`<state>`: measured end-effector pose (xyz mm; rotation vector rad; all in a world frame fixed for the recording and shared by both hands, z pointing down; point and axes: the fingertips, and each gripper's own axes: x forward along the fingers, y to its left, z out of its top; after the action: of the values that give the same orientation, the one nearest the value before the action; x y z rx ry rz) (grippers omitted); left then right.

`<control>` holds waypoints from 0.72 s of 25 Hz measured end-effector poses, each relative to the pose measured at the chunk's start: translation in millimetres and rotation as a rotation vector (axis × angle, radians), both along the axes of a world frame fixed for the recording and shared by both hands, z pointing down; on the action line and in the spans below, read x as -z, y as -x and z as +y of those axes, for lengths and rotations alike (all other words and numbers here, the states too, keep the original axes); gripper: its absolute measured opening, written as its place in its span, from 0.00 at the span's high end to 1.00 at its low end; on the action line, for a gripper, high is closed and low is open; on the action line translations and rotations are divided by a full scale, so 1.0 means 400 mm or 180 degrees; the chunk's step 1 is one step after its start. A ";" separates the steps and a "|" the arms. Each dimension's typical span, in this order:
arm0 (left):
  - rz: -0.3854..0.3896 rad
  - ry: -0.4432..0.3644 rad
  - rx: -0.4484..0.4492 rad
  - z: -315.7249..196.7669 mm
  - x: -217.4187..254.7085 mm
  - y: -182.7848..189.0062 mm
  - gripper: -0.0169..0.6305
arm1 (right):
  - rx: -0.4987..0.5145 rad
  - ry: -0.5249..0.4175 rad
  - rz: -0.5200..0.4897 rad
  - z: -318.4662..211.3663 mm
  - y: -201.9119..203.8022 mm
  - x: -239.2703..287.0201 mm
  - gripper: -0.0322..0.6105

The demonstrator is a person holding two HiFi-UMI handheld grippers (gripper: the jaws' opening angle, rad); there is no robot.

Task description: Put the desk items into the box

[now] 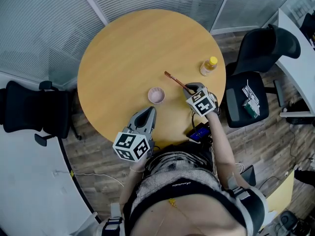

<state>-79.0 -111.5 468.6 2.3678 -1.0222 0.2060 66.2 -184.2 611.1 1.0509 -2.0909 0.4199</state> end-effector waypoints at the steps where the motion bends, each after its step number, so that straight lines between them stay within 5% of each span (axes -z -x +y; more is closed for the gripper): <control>1: 0.0000 0.0000 0.0002 0.002 0.000 0.000 0.97 | 0.0009 -0.0037 -0.0008 -0.002 0.003 0.014 0.86; 18: 0.0027 -0.0044 0.0080 0.019 0.010 0.023 0.97 | 0.0149 -0.0476 -0.0067 0.007 0.040 0.221 0.86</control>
<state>-88.0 -103.8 464.6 2.3649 -1.0519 0.1802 50.3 -181.2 522.9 1.0846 -2.1884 0.2556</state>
